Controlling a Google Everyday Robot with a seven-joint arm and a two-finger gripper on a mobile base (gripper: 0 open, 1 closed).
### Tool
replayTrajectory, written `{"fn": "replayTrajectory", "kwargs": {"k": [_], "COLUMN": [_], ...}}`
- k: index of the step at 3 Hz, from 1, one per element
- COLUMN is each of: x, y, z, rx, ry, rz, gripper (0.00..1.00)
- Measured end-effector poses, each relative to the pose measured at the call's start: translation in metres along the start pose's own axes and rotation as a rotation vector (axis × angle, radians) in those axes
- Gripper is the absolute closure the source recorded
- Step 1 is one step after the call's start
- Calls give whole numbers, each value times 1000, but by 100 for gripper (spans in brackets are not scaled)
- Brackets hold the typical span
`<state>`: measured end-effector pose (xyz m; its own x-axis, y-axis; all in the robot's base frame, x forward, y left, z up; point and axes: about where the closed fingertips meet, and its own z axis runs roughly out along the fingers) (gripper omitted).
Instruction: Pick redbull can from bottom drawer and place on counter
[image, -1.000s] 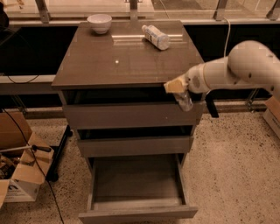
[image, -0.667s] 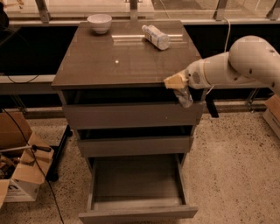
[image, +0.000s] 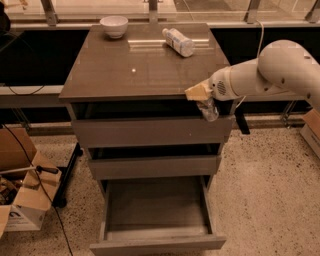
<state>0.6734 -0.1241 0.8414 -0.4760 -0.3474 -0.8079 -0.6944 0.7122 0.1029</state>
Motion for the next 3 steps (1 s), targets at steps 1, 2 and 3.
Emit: {"fn": "replayTrajectory", "kwargs": {"k": [1, 2, 3], "x": [-19, -44, -69], "y": [13, 32, 51], "z": [-7, -23, -52], "rx": [-73, -209, -282], "ry": [-58, -122, -165], "rz": [7, 14, -7], "gripper": [100, 100, 100]}}
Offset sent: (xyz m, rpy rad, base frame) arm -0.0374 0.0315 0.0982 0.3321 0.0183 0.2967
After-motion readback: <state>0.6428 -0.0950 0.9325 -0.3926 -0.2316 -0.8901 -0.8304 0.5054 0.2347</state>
